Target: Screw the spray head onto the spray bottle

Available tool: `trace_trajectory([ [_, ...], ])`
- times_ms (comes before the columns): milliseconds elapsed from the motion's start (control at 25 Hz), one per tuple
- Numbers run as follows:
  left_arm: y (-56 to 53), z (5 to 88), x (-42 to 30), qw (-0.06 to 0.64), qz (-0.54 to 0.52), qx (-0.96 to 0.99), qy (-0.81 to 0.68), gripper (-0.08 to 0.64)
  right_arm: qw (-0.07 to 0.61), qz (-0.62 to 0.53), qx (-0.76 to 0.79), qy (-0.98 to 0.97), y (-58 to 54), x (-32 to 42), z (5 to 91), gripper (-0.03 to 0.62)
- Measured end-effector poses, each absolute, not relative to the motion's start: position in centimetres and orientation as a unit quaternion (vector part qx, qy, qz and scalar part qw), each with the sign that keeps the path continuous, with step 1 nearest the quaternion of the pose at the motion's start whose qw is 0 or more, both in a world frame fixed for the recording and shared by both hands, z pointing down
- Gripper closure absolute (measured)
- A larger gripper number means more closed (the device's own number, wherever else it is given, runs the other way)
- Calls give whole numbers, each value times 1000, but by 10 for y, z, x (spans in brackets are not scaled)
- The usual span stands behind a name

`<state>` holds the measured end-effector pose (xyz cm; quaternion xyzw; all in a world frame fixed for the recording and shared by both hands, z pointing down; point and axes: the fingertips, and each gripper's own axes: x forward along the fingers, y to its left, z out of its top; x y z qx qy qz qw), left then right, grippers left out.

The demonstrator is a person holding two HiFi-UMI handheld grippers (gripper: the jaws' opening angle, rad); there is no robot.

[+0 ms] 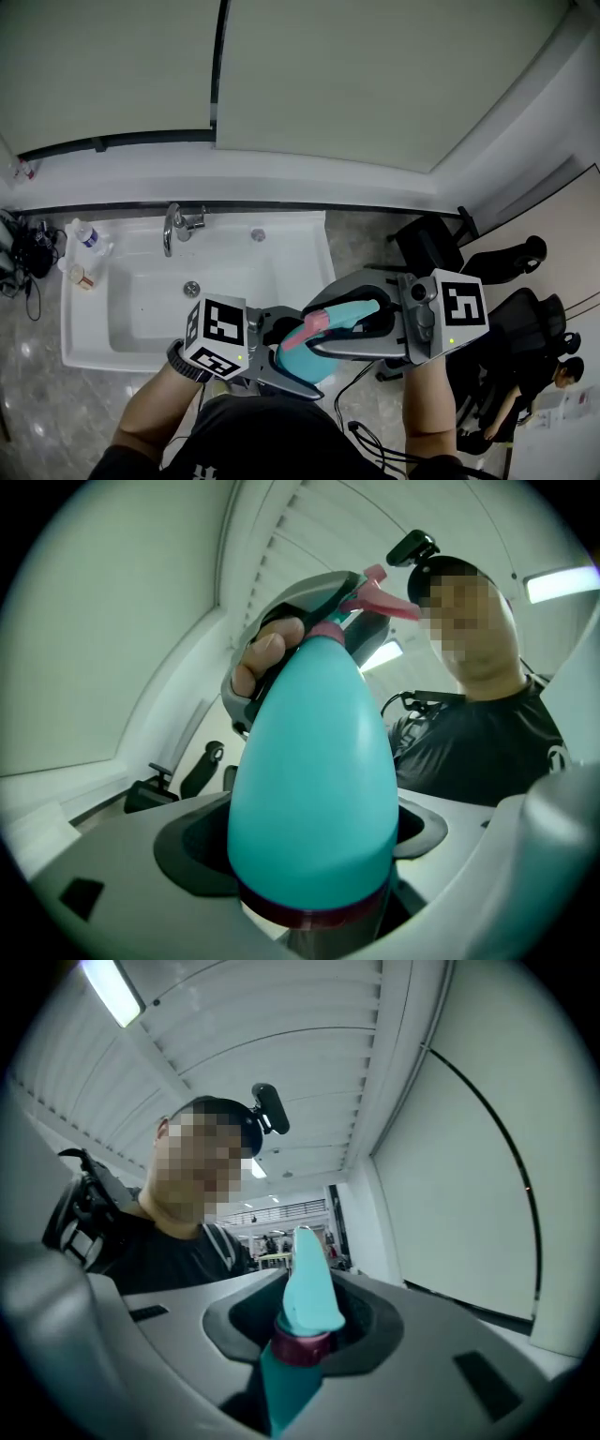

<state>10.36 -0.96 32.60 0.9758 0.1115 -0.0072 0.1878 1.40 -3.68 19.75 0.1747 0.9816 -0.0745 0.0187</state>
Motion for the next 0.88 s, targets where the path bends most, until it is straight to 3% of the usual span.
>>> trace_trajectory([
  [400,-78,365,89,138,106,975,-139,123,-41,-72,-96,992,-103,19,234,486],
  [760,-131,399,54,-13,279,886,-372,123,16,-212,-264,941,-153,48,274,488],
  [880,-132,405,55,-14,285,886,-367,123,15,-230,-282,931,-154,51,279,488],
])
